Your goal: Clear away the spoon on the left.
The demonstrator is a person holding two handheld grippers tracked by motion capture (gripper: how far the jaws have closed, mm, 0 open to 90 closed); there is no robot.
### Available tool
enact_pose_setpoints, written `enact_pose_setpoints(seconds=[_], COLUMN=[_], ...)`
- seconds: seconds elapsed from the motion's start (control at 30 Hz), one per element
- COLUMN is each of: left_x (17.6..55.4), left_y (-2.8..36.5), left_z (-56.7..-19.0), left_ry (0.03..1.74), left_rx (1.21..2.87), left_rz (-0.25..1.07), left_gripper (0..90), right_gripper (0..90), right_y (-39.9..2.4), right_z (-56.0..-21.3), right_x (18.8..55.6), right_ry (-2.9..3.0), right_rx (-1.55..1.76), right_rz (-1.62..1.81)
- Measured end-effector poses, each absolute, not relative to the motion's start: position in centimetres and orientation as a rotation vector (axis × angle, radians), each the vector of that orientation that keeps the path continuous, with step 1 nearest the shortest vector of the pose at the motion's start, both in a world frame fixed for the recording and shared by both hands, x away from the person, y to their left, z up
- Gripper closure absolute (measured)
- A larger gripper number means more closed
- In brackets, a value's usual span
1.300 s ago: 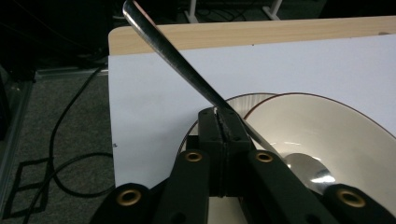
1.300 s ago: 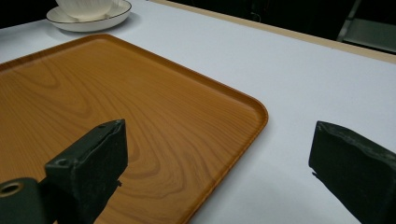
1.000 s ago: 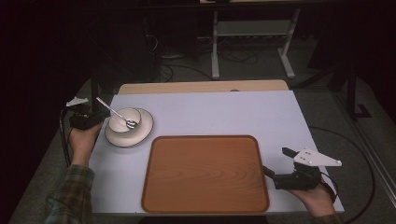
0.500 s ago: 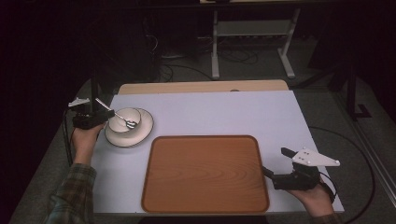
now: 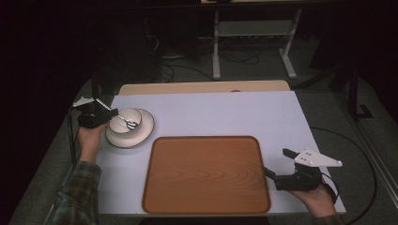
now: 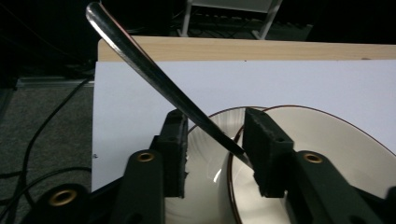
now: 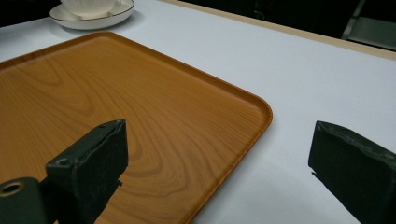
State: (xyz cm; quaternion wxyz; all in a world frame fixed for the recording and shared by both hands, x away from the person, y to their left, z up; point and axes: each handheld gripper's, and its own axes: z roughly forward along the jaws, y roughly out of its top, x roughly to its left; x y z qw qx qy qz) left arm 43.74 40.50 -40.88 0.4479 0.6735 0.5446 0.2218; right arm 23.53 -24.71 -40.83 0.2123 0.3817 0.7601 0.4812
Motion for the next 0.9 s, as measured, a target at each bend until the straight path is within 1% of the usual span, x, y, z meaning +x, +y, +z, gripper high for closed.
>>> enact_pose_setpoints(seconds=[0.27,0.7,0.9], left_x=[43.6,43.0,42.6], left_y=[40.1,40.0,40.2], left_z=[-40.7,-39.8,-39.2], left_ry=[1.323,1.275,1.253], left_rx=[1.699,1.668,1.660], left_rz=[0.569,0.573,0.521], left_gripper=[69.6,77.3,81.0], right_gripper=[4.1,4.1,4.2], right_y=[-24.7,-24.7,-24.7], right_z=[-40.8,-40.8,-40.8], right_x=[23.5,23.5,23.5], right_ry=[2.111,2.108,2.109], right_rx=[1.058,1.060,1.058], right_rz=[1.337,1.340,1.341])
